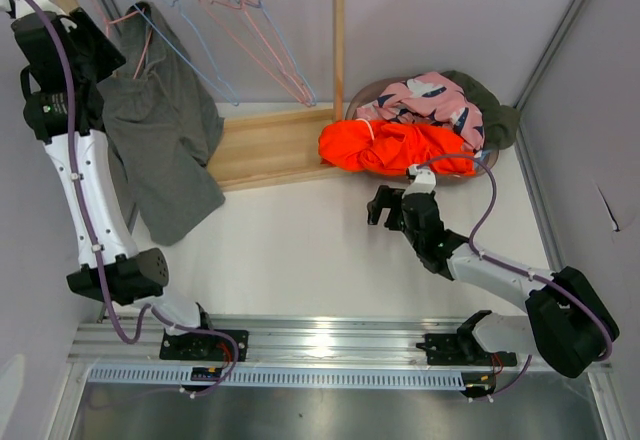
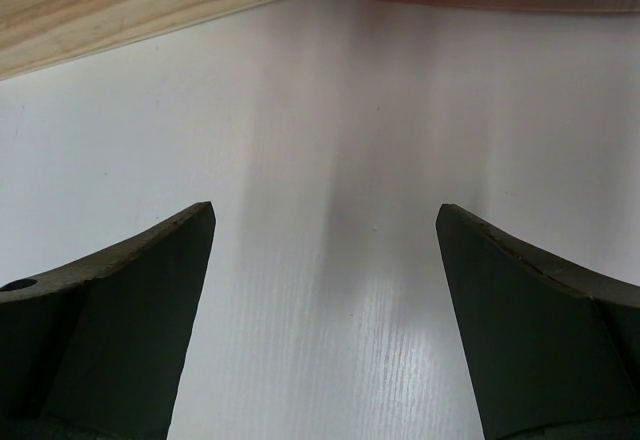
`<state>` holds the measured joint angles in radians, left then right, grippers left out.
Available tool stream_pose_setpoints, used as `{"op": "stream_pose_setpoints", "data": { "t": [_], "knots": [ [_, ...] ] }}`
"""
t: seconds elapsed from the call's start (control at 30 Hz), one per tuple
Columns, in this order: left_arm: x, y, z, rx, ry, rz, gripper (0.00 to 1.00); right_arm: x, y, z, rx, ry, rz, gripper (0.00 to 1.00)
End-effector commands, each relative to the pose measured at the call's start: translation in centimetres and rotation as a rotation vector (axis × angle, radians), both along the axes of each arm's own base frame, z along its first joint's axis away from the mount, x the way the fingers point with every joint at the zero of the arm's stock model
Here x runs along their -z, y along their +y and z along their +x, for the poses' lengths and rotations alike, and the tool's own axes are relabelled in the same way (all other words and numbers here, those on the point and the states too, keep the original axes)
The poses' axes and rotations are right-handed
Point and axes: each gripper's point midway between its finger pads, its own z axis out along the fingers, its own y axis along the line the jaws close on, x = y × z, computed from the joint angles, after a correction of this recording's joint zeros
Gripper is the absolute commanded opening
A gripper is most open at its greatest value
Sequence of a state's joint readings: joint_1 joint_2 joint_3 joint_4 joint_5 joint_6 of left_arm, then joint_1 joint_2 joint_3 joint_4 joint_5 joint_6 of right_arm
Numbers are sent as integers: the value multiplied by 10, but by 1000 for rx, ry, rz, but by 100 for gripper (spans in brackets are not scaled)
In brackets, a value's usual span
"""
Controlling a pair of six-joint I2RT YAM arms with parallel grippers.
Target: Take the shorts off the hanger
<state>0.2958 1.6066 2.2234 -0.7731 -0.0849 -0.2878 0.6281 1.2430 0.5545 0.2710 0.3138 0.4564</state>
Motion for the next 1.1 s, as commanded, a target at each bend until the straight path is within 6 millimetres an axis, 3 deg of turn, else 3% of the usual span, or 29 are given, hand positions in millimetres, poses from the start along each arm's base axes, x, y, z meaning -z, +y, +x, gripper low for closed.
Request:
{"op": "stream_pose_setpoints", "data": {
  "t": [0.0, 0.37, 0.4, 0.47, 0.67, 0.77, 0.97, 1.07],
  "knots": [
    [-11, -2, 5, 27, -31, 3, 63, -20, 2, 5, -3, -66, 50, 99],
    [26, -6, 54, 125, 38, -38, 55, -21, -3, 4, 2, -70, 73, 99],
    [21, -8, 56, 140, 24, -36, 52, -21, -3, 4, 3, -69, 76, 99],
    [28, -7, 64, 145, 38, -49, 43, -21, -4, 5, 3, -69, 77, 99],
    [27, -4, 66, 129, 35, -52, 21, -21, -5, 5, 6, -67, 81, 99],
    [28, -4, 66, 128, 39, -59, 1, -20, -6, 5, 8, -66, 80, 99],
    [15, -16, 55, 156, 9, -70, 0, -21, -5, 6, 8, -67, 80, 99],
    [-7, -35, 41, 185, -37, -52, 0, -21, -4, 5, 1, -69, 82, 99]
  ]
}}
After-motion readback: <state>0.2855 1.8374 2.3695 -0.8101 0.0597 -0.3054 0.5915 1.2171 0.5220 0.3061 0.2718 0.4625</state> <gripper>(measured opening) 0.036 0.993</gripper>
